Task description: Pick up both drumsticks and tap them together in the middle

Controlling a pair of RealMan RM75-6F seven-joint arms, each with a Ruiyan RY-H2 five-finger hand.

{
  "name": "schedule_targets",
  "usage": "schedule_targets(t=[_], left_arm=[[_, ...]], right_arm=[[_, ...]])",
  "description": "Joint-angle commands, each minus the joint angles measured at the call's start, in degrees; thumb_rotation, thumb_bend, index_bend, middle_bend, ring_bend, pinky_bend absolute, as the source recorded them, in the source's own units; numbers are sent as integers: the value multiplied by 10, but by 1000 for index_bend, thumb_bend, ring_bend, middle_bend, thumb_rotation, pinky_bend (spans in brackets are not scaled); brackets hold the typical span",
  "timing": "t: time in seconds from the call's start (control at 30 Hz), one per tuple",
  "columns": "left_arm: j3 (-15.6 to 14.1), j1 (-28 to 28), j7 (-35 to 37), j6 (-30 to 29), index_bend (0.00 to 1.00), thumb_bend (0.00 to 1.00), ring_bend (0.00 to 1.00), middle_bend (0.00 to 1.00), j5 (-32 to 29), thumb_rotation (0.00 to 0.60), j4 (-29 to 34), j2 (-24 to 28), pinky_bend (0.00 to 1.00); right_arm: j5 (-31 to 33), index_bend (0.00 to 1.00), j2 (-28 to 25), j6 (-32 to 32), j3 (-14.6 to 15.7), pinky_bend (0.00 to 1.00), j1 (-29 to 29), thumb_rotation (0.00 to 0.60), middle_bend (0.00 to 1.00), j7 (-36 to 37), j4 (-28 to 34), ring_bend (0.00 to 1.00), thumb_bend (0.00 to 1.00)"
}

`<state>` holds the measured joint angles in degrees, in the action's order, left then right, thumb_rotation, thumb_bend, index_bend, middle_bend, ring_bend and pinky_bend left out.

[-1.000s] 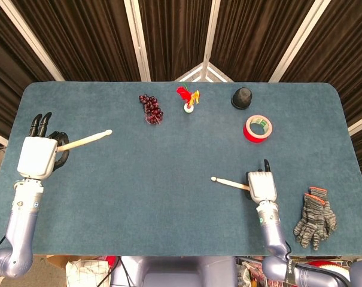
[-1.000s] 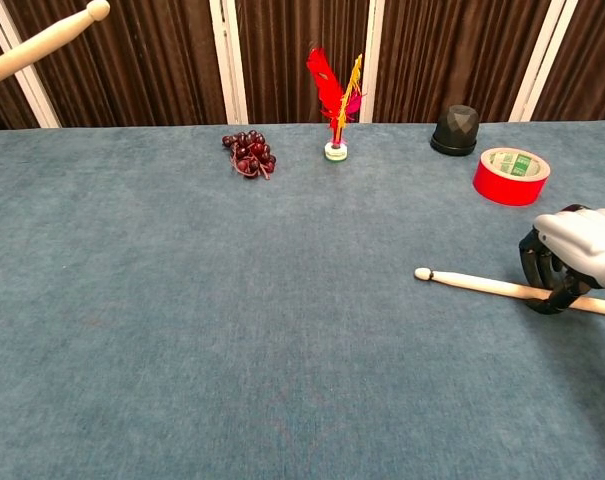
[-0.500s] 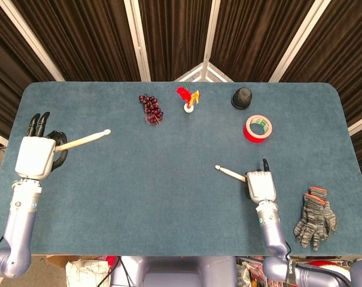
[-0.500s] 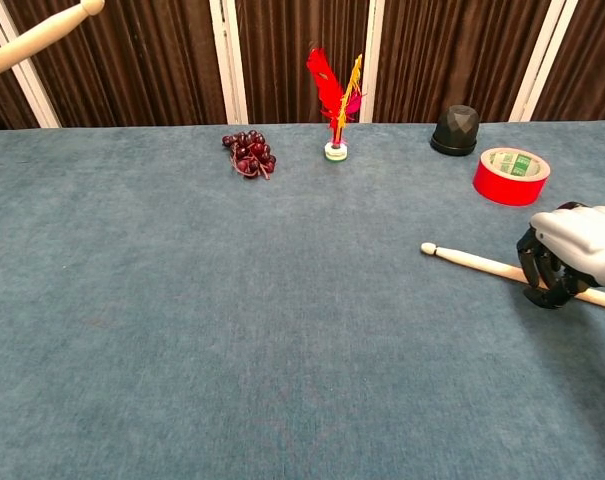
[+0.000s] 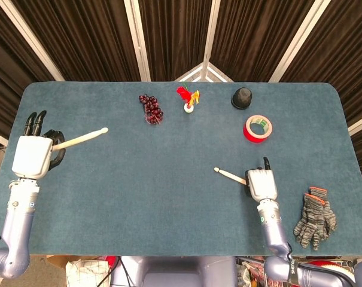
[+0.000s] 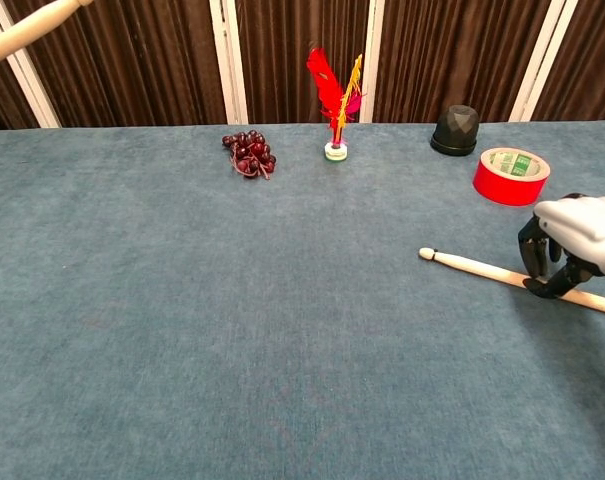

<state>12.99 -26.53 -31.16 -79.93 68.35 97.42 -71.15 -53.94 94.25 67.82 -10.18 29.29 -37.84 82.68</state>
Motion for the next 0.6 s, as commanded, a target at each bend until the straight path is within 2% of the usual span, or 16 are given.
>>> schedule_targets(t=[0.03,0.3,0.6], left_arm=[[1,0,1,0,576,524,42,551,0,600,1,1,0],[-2,2,-1,5,576,524,42,551,-5,600,-5,4,0],[-3,0,-4,6,578,524,42,551,-3,600,-7,2,0]], right_arm=[[3,377,-7,1,-4,0,0,600,476,0,11,395,400],[21,338,-10,4,-3,0,2,600,466,-19,20,392,393],[49,251,3,11,-3,0,8,600,466,-53,13,392,243]])
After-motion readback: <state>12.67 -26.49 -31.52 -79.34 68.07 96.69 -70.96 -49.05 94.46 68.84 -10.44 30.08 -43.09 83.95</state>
